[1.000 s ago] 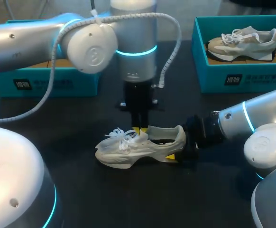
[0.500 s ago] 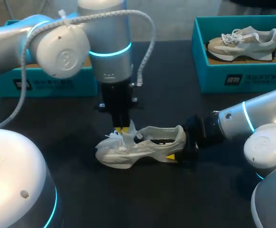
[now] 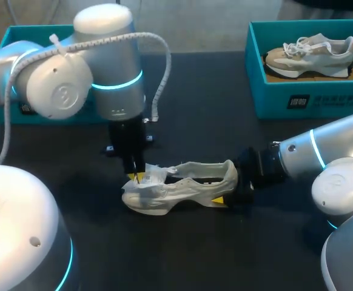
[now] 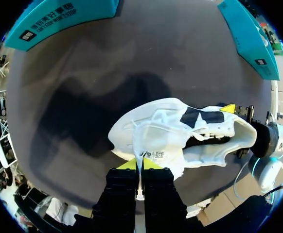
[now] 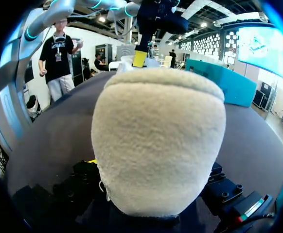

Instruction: Take the shoe out of the shoebox, open the shoe tongue, remove and reinsert the insole, then place the shoe into the shoebox

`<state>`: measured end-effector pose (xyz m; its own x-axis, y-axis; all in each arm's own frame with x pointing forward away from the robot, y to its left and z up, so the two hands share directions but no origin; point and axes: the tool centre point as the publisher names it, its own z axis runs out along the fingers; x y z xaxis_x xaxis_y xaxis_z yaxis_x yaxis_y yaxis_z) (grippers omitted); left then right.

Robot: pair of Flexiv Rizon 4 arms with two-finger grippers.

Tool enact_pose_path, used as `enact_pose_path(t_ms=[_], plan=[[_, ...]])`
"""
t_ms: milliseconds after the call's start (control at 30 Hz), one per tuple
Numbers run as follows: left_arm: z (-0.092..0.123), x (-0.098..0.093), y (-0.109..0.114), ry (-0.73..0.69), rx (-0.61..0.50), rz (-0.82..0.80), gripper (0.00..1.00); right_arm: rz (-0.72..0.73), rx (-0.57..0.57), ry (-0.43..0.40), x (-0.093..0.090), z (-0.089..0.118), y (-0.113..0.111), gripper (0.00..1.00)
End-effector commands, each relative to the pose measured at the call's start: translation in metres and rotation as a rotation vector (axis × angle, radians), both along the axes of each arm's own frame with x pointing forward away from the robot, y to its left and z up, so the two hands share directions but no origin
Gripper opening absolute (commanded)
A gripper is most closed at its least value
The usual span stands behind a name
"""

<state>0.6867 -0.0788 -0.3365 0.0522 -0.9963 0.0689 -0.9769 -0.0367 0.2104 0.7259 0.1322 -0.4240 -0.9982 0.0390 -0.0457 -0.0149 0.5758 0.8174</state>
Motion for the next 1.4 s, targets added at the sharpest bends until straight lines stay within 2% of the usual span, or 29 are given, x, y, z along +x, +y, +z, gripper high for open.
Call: enact_pose_path(t_ms=[33, 467, 500, 567, 600, 633, 700, 767, 833, 867, 1167, 1233, 1400], plan=[[-0.014, 0.001, 0.003, 0.017, -0.012, 0.012, 0.0, -0.002, -0.004, 0.0, 0.001, -0.002, 0.003, 0.0], [-0.041, 0.006, 0.008, 0.046, 0.054, 0.037, 0.02, -0.002, -0.004, 0.0, 0.001, -0.002, 0.003, 0.0], [-0.043, 0.006, 0.008, 0.048, 0.057, 0.038, 0.12, -0.002, -0.004, 0.0, 0.001, -0.002, 0.003, 0.0], [-0.045, 0.005, 0.009, 0.054, 0.061, 0.041, 0.4, -0.002, -0.004, 0.0, 0.001, -0.002, 0.003, 0.0], [-0.046, 0.005, 0.009, 0.057, 0.059, 0.045, 0.49, -0.002, -0.004, 0.0, 0.001, -0.002, 0.003, 0.0], [-0.046, 0.005, 0.009, 0.058, 0.058, 0.046, 0.52, -0.002, -0.004, 0.0, 0.001, -0.002, 0.003, 0.0], [-0.046, 0.004, 0.011, 0.059, 0.056, 0.05, 0.77, -0.002, -0.004, 0.0, 0.001, -0.002, 0.003, 0.0], [-0.044, 0.002, 0.012, 0.058, 0.054, 0.052, 0.82, -0.002, -0.004, 0.0, 0.001, -0.002, 0.003, 0.0], [-0.039, 0.0, 0.014, 0.052, 0.049, 0.054, 0.91, -0.002, -0.004, 0.0, 0.001, -0.002, 0.003, 0.0], [-0.037, 0.0, 0.015, 0.047, 0.046, 0.054, 1.0, -0.002, -0.004, 0.0, 0.001, -0.002, 0.003, 0.0], [-0.004, -0.002, 0.012, -0.025, -0.012, 0.01, 1.0, -0.002, -0.004, 0.0, 0.001, -0.002, 0.003, 0.0], [0.002, -0.001, 0.011, -0.033, -0.095, -0.041, 1.0, -0.002, -0.004, 0.0, 0.001, -0.002, 0.003, 0.0], [0.019, 0.007, 0.004, -0.069, -0.169, -0.158, 1.0, -0.002, -0.004, 0.0, 0.001, -0.002, 0.003, 0.0]])
